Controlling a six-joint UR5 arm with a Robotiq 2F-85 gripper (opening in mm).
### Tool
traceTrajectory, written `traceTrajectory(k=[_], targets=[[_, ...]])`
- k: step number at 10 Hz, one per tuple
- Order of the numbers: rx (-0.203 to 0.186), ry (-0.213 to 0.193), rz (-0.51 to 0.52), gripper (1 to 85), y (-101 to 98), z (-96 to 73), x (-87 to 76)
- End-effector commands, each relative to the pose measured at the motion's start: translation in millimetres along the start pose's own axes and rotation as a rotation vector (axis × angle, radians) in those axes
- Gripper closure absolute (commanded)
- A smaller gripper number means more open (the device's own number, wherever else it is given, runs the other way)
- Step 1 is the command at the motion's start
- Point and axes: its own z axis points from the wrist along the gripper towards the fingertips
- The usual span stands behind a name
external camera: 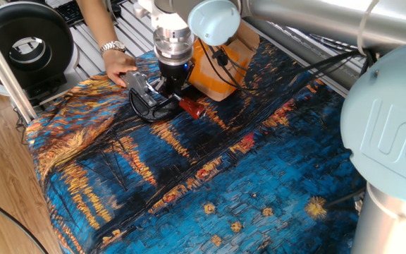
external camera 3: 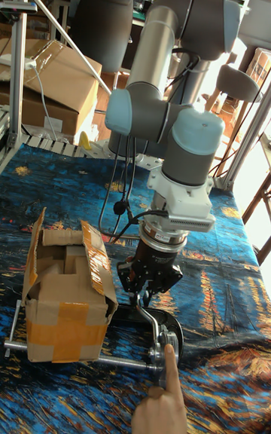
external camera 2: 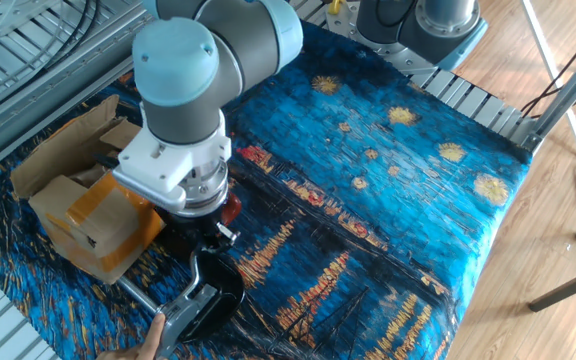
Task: Pull up the lever
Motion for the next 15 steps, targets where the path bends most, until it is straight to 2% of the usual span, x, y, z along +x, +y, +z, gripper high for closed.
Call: traceTrajectory(k=[1,2,3,5,7,8,9,10,11,13,15], targets=[[0.004,0.023,0.007,57.7,-2.7,-10.4,7.7],[0.007,0.053,0.029,59.3,2.7,-14.8,12.0],[0.011,0.063,0.039,59.7,3.9,-14.3,13.4],[0.019,0.064,0.042,60.3,0.9,-12.3,14.3],[-0.001,0.059,0.036,59.3,6.9,-18.9,14.4],[-0.028,0.042,0.017,52.3,13.7,-23.3,11.6],[-0.035,0.038,0.009,48.3,16.0,-28.1,12.0],[-0.031,0.05,0.013,48.0,15.6,-29.8,16.0],[-0.019,0.064,0.018,48.0,12.2,-23.7,23.9],[-0.02,0.067,-0.007,46.3,5.6,-14.5,37.7],[-0.014,0.108,-0.034,44.7,-1.5,-19.9,57.4]])
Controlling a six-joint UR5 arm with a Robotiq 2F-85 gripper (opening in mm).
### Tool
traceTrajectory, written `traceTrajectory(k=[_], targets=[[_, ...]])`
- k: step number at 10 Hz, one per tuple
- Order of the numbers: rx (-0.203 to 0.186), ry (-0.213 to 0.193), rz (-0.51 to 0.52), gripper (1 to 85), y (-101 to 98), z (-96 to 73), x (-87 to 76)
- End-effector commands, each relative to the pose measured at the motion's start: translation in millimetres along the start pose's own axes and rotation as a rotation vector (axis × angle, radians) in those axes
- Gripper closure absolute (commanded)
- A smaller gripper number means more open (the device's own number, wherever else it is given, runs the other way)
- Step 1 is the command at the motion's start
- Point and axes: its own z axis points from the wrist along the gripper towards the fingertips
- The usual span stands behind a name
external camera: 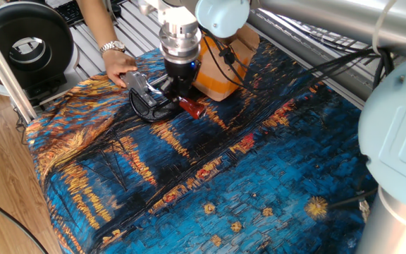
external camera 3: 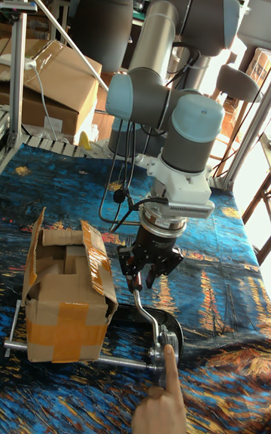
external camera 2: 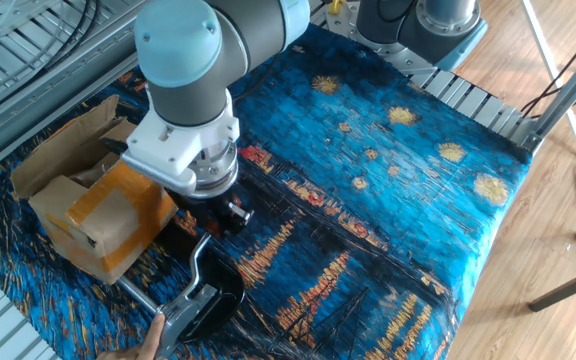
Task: Pull up the lever
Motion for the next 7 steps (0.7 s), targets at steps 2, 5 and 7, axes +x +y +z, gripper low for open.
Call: traceTrajectory(k=[2,5,7], targets=[[-0.014,0.026,0.001,43.7,-0.4,5.3,19.6],[-0.024,0.019,0.011,42.0,4.0,8.7,19.0],[-0.029,0.015,-0.004,37.3,8.3,-3.1,21.3]])
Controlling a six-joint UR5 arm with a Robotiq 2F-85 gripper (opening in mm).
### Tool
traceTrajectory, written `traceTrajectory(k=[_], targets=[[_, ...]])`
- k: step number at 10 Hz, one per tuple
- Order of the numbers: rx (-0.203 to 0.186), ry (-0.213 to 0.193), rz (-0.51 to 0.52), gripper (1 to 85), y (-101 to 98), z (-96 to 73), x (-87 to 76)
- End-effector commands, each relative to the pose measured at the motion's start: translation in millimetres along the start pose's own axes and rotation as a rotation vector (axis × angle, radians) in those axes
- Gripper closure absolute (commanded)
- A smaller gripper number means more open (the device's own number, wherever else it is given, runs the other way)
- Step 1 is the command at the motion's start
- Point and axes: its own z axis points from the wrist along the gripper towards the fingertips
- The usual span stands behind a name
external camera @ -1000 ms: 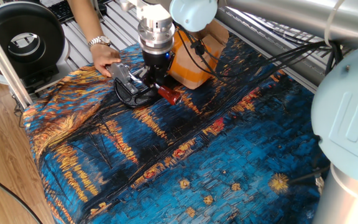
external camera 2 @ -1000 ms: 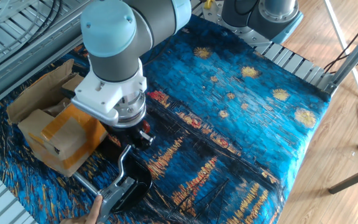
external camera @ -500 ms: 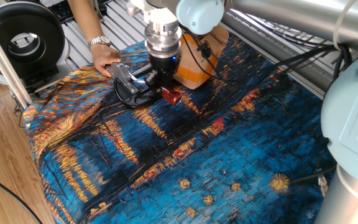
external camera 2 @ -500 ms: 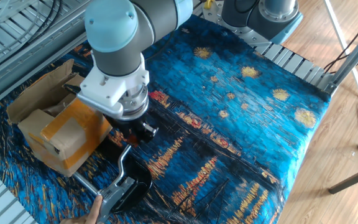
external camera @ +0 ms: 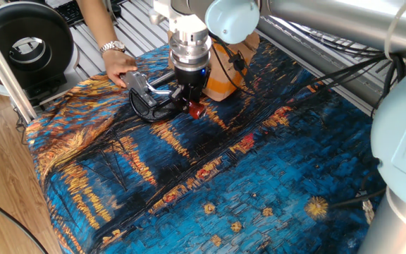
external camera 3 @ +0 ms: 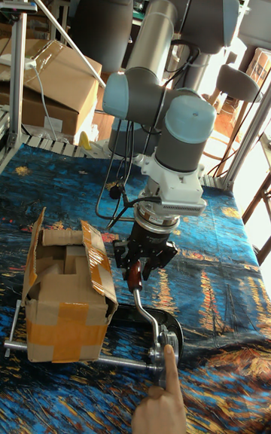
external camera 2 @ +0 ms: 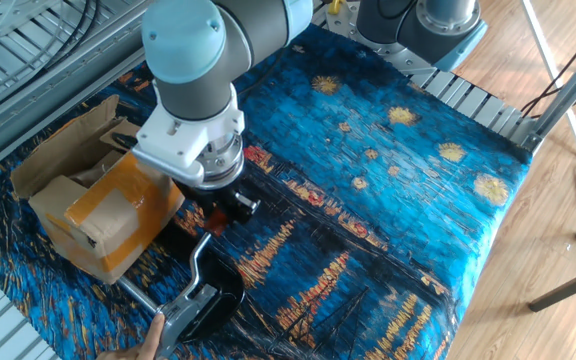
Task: Pull up the lever
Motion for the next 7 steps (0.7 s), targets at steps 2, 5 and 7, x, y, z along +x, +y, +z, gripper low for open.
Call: traceTrajectory(k=[2,5,7], targets=[[-0.005,0.002,0.001,37.0,10.1,-26.6,8.8],[0.013,0.014,-0.032,36.3,0.3,-39.6,35.1],[0.018,0.04,-0.041,40.7,-9.9,-37.1,59.1]])
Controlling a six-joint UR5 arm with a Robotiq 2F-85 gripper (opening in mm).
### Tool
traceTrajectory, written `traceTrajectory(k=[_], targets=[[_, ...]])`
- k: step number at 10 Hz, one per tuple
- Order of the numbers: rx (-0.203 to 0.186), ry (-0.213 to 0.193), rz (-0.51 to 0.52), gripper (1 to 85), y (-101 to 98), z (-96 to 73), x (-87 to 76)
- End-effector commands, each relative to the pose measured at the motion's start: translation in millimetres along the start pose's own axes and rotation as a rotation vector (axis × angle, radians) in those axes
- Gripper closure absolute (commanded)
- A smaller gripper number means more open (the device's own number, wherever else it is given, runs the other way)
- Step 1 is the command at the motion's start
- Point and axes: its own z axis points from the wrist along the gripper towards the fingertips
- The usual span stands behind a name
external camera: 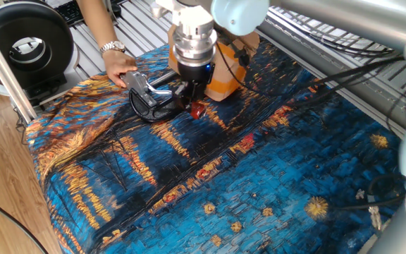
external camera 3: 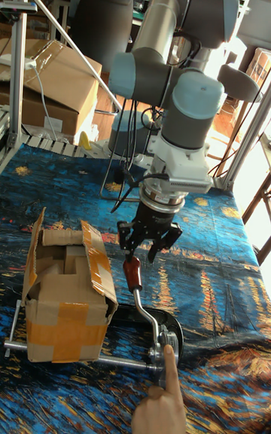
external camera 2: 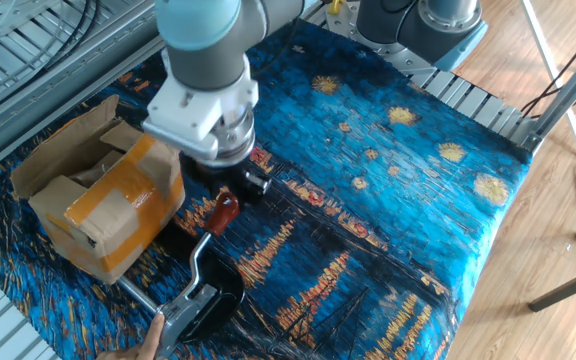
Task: Pull up the lever
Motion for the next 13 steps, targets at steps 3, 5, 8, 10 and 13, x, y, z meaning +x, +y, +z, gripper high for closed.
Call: traceTrajectory(k=[3,5,8,10,13], targets=[[-0.028,0.004,-0.02,41.0,-15.4,23.4,40.7],[-0.031,0.027,-0.006,41.0,-15.5,31.9,56.1],[-0.006,-0.079,0.014,44.0,-12.2,52.4,39.2],[-0.015,-0.119,0.029,52.0,-9.2,52.9,28.9],[-0.013,-0.148,0.039,52.3,-0.2,69.5,28.3]])
